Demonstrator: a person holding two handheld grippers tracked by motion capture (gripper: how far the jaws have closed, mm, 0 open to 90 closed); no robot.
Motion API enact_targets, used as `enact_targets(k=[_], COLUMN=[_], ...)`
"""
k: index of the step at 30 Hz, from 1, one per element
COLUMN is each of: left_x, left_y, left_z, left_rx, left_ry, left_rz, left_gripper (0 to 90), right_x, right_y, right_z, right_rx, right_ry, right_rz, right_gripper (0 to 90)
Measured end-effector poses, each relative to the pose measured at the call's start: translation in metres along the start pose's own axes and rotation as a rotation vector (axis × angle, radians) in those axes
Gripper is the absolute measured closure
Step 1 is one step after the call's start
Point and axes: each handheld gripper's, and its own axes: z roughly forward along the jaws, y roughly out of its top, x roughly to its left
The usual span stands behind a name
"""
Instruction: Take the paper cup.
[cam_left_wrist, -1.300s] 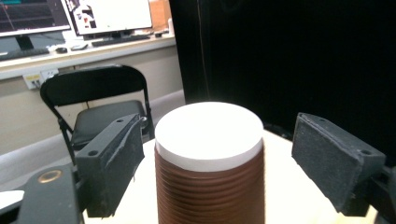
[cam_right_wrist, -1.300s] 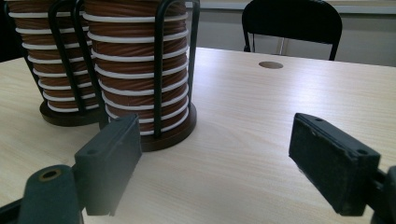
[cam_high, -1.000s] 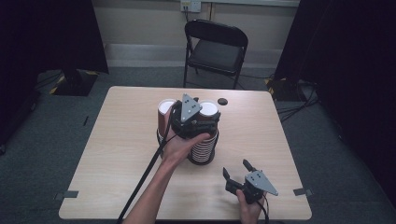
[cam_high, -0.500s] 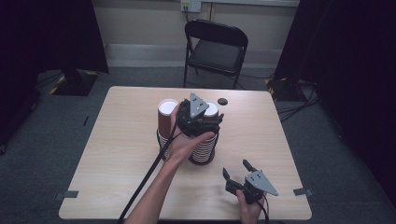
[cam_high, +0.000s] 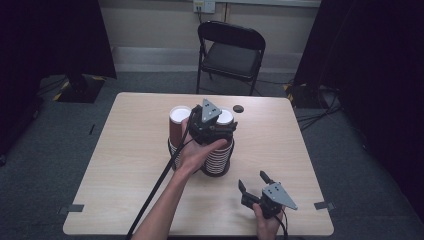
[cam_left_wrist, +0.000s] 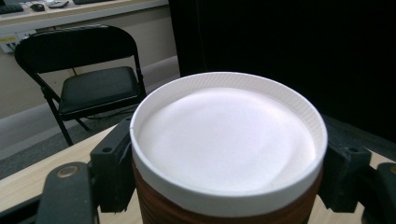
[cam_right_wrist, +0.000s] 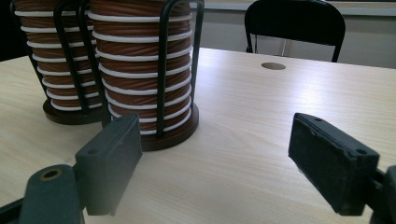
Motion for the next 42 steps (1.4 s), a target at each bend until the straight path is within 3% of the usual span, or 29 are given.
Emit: enact_targets(k=[17,22,30,42], left_x=[0.000,0.003,0.006,0.007], left_y=[0.005,0.009,0.012,0.017], left_z=[-0.007,-0.014,-0.019,-0.029], left_rx=[-0.054,-0.101,-0.134,-0.188], left_ry=[-0.001,-0.019,-0.029,-0.015], left_rz=[0.022,0.006,-0.008,-0.024], left_gripper=[22.5,22.6,22.7,22.7], right_x=[0.000,0.000,-0.001,-0.001], right_y=[0.000,0.000,0.000,0.000], right_z=[0.000,0.000,0.000,0.000], right_rx=[0.000,0.001,0.001,0.001], right_ry=[0.000,0.006,0.011,0.010], right_rz=[-0.001,0.004,0.006,0.007], right_gripper=[16.9,16.9,16.9,16.9])
